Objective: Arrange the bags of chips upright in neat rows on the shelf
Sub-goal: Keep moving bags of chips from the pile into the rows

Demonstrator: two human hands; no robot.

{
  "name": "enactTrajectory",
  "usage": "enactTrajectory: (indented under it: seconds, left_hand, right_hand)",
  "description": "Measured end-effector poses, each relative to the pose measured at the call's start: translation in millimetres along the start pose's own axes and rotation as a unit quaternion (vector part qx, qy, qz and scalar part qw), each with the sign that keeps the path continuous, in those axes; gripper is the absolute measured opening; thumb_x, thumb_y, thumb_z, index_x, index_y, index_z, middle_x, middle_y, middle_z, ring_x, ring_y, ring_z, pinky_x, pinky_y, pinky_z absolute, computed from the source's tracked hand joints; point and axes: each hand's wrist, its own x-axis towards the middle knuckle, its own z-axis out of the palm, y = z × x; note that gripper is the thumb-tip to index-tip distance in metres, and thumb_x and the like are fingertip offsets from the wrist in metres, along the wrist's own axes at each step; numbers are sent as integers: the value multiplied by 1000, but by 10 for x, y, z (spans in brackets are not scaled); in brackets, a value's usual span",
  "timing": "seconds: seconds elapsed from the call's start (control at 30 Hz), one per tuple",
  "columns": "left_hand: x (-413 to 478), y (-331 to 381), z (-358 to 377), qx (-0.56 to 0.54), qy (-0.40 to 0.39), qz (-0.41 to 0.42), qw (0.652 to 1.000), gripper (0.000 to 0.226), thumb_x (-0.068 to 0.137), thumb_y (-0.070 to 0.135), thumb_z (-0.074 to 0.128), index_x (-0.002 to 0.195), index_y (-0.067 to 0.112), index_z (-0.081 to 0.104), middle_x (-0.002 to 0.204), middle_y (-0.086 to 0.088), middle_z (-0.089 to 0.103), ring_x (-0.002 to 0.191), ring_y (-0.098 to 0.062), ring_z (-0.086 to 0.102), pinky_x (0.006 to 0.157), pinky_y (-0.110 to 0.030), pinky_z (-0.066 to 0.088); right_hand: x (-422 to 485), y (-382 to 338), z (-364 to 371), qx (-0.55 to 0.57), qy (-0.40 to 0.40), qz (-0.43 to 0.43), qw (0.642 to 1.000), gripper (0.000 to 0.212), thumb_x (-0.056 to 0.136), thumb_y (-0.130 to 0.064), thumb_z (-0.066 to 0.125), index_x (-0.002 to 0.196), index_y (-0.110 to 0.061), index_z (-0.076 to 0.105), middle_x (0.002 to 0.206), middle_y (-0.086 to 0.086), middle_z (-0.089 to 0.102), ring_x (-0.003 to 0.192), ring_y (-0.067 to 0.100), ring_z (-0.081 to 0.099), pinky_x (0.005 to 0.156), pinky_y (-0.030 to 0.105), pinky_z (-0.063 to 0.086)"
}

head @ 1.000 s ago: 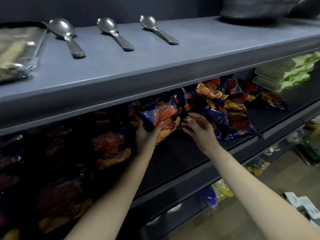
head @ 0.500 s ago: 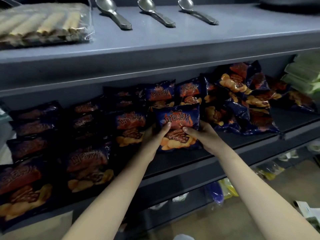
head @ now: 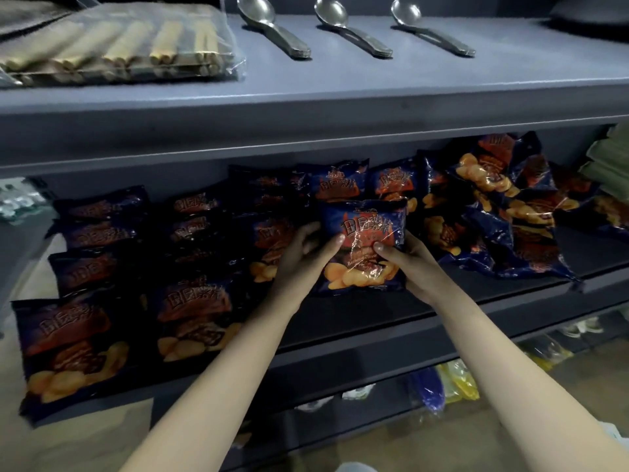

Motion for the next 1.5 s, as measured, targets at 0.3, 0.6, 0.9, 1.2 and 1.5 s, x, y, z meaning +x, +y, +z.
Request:
enactTrajectory:
  seconds: [0.3, 0.6, 0.9, 1.2, 1.5]
  left_hand:
    - [-199, 289, -534, 69, 143, 124, 979, 36, 90, 5, 58, 125, 11, 52, 125, 4, 54, 120, -4, 48, 100, -15, 38]
    - [-219, 472, -1354, 563, 178, 236, 772, 34, 90, 28, 47, 113, 10, 64, 125, -9, 59, 116, -26, 54, 107, -48, 32]
    - [-412, 34, -1535, 672, 138, 174, 706, 44, 93, 40, 40, 113, 11, 66, 124, -10, 62, 114, -28, 57, 105, -47, 34]
    - [-404, -88, -1542, 663, 143, 201, 707, 38, 95, 33, 41, 112, 11, 67, 123, -11, 62, 111, -29, 59, 102, -46, 39]
    - [-730, 251, -1927, 625, 242, 204, 714, 42, 96, 34, 38, 120, 9, 62, 130, -12, 57, 118, -32, 52, 106, -49, 33]
  right_hand:
    - [127, 274, 580, -120, -94, -8, 988, 47, 80, -7, 70, 120, -23, 52, 117, -2, 64, 109, 11, 62, 93, 27, 49]
    - [182, 462, 899, -207, -25, -32, 977, 39, 79, -19, 74, 114, -21, 56, 106, -3, 67, 99, 9, 63, 93, 35, 50]
    - [132, 533, 936, -232, 39, -79, 969, 28, 77, -20, 76, 95, -24, 55, 92, -6, 63, 88, 7, 61, 75, 17, 48]
    - [91, 560, 924, -176, 52, -66, 981, 60, 75, -18, 77, 126, -17, 47, 104, -12, 63, 94, -6, 61, 80, 11, 48]
    - [242, -120, 1381, -314, 126, -470, 816, 43, 79, -21, 73, 113, -11, 49, 105, 10, 54, 104, 20, 49, 94, 21, 41]
